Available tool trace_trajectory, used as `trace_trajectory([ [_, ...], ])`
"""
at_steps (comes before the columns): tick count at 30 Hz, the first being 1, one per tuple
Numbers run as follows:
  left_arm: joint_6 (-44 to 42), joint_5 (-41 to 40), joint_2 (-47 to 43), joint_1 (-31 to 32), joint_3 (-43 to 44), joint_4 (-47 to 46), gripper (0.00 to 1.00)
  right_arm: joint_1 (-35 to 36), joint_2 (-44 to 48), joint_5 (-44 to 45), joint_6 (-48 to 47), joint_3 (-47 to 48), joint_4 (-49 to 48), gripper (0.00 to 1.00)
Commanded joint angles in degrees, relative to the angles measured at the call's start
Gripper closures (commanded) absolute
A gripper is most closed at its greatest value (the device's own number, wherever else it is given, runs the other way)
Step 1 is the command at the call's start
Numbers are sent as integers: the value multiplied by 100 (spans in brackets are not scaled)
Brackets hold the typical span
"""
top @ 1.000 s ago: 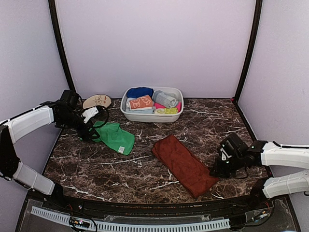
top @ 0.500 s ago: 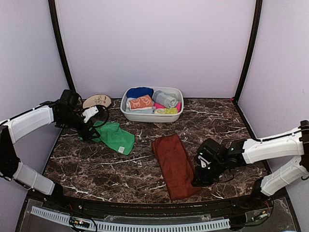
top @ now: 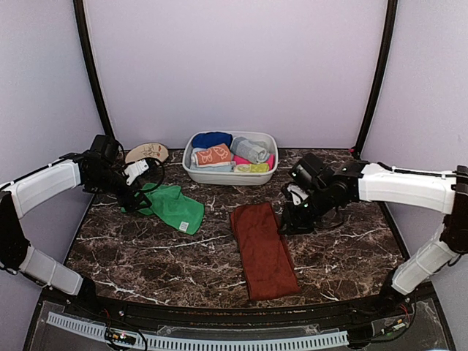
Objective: Roll the towels
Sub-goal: Move the towel to the center of the board.
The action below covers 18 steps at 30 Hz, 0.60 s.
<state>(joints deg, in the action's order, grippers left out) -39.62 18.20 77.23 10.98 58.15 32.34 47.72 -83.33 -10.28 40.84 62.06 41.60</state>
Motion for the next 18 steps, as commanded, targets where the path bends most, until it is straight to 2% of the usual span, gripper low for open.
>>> trace_trajectory([
  [1, -24, 56, -190, -9, -46, -32, 17, 8, -943, -370, -772, 585, -253, 76],
  [5, 3, 70, -154, -13, 28, 75, 17, 3, -1832, -895, -1167, 1087, -662, 77],
  [9, 12, 70, -198, -16, 24, 83, 17, -74, -2534, -1111, -1370, 1071, -912, 80],
  [18, 87, 4, -261, -25, 62, 46, 10, -145, -3152, -1477, -1192, 640, -1876, 82],
])
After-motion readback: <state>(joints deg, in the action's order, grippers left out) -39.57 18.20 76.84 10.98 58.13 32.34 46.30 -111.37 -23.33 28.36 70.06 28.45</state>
